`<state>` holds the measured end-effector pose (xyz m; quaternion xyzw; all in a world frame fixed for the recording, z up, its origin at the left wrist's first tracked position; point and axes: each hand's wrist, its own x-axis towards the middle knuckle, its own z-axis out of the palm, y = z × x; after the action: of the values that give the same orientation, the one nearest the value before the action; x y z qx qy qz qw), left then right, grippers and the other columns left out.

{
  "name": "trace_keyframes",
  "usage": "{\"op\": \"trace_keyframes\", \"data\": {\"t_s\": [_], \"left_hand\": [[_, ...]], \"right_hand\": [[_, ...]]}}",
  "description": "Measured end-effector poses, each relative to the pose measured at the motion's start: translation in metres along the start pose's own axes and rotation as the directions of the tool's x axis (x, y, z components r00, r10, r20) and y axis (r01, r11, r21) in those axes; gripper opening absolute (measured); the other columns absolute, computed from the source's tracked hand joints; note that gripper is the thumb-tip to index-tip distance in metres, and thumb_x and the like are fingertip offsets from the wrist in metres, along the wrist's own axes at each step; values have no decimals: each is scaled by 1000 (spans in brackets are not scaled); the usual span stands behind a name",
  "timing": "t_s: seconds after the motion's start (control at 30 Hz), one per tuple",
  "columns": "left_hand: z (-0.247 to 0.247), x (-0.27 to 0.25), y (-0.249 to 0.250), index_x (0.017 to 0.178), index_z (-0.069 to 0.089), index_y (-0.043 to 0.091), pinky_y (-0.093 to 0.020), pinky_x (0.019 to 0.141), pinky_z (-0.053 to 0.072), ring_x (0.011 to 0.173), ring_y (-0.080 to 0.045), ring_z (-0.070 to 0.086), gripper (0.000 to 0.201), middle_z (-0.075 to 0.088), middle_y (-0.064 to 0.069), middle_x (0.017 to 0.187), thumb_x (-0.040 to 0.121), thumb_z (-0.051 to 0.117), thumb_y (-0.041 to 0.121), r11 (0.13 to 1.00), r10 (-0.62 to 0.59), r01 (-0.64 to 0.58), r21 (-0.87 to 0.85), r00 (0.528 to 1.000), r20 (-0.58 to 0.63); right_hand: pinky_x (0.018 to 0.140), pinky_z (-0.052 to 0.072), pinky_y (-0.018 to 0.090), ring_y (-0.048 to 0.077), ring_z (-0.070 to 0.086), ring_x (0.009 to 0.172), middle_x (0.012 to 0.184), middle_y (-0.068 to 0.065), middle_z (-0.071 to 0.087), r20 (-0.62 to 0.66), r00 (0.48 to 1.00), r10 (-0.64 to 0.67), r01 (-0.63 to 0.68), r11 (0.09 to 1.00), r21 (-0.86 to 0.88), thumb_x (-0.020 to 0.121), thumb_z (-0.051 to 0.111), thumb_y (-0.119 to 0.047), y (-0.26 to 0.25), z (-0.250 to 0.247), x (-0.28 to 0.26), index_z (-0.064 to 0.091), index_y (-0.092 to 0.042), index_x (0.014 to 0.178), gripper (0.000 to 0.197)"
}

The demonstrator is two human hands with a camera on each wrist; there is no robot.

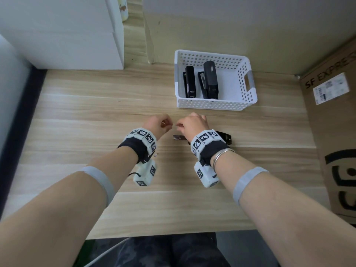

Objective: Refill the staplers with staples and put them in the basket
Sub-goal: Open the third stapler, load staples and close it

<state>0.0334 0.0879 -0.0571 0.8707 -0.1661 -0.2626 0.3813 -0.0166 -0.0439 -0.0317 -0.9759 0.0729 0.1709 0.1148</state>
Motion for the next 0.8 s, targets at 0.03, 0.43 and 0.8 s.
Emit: {"op": "trace_keyframes", "data": {"t_s": [0.03, 0.43, 0.8], "left_hand": [[3, -1, 5, 90, 63, 6, -23, 79, 45, 84, -16, 57, 6, 69, -16, 101, 85, 62, 4, 998, 7, -6, -57, 1000, 17], [4, 2, -1, 70, 47, 21, -13, 55, 41, 61, -13, 53, 30, 54, 0, 80, 81, 66, 1, 998, -21, 29, -64, 991, 131], [-8, -10, -24, 107, 65, 8, -17, 79, 38, 105, -25, 61, 31, 67, -9, 113, 82, 52, -3, 945, -123, 30, 326, 955, 271]], "right_hand": [[99, 30, 36, 19, 43, 123, 116, 2, 65, 9, 1000, 0, 0, 1000, 4, 95, 52, -33, 0, -1, 1, 65, -27, 118, 27], [106, 28, 33, 16, 47, 118, 97, -5, 66, 33, 999, 7, -6, 999, -36, 88, 60, -36, 6, 2, -7, 71, -30, 102, 19], [100, 27, 34, 14, 47, 114, 98, -4, 68, 47, 999, -12, 20, 987, -158, 89, 58, -34, 2, 10, -6, 73, -30, 93, 16]]}}
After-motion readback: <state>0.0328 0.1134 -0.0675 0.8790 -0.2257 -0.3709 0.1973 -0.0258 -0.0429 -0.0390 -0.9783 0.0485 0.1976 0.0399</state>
